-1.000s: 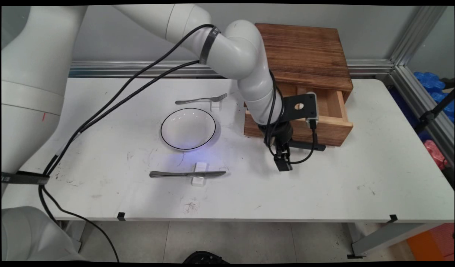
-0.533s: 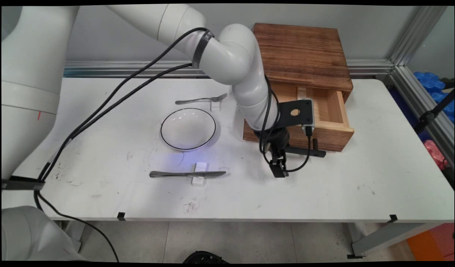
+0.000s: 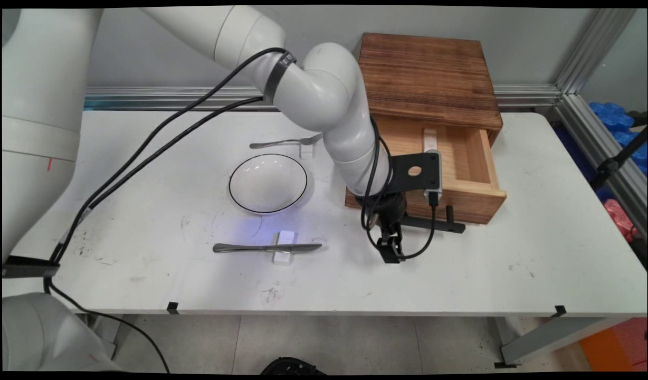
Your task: Open the drawer
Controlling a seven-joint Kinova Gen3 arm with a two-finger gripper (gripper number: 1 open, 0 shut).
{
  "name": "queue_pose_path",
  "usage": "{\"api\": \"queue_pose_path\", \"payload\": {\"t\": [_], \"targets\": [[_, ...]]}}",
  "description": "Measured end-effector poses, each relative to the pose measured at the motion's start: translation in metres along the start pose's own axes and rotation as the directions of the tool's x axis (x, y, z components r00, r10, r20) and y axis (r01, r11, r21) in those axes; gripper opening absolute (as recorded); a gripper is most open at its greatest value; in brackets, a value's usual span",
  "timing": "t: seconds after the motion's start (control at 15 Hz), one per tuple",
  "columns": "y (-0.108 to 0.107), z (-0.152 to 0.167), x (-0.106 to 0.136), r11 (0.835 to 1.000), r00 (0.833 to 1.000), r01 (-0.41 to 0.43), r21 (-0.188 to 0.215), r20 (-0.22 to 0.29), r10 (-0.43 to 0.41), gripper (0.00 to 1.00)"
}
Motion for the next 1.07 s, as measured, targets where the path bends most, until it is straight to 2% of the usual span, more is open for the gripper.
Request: {"api": "queue_pose_path", "payload": {"t": [1.07], "targets": [[0.035,-0.001,-0.002,0.999,1.000,-0.016,-0.033,-0.001,0.016,1.00]]}}
